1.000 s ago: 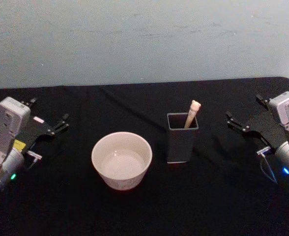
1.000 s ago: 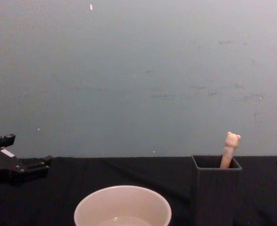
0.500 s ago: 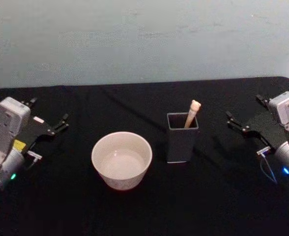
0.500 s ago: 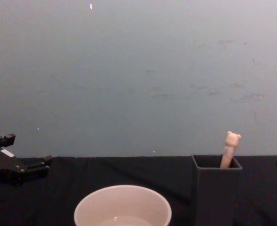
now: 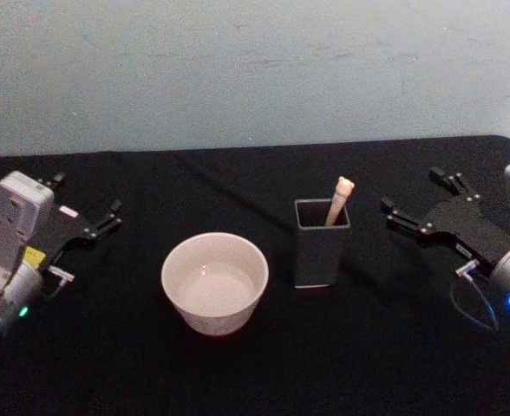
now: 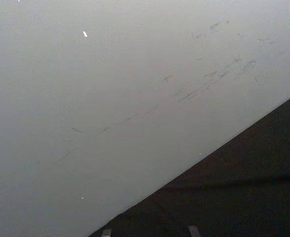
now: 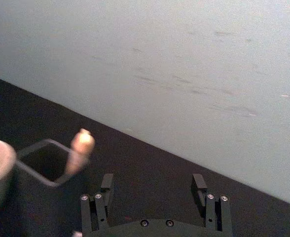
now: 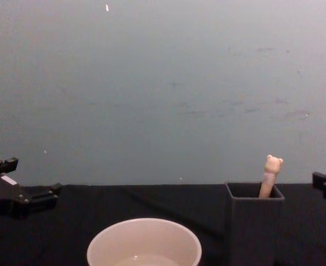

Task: Pick up the stirring spoon with one hand, stir inside the cup, then place it back in its original position.

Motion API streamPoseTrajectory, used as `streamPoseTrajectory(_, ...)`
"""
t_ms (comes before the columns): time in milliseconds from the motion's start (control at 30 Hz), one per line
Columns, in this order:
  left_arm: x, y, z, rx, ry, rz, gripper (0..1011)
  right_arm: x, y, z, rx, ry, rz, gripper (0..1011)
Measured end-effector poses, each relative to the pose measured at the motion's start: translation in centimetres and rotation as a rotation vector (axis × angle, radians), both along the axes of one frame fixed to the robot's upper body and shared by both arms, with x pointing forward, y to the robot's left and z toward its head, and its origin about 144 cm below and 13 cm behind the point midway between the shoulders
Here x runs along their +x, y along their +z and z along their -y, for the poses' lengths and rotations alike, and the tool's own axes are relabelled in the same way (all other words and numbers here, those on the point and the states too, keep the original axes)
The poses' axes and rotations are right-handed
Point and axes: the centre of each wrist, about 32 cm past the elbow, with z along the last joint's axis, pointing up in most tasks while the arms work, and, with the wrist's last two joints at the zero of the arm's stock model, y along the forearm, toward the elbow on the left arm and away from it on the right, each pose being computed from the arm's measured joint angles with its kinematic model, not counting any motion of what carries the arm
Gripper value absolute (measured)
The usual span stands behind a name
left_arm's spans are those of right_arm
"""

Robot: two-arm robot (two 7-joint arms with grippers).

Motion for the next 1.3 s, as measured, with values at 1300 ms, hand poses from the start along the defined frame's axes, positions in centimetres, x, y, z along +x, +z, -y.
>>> streamPoseTrajectory(1300,0.0,0.0,0.0,0.000,0.000,0.000,1001,5.2,-0.1,-3.7,0.213,0.241,-0.166,1002)
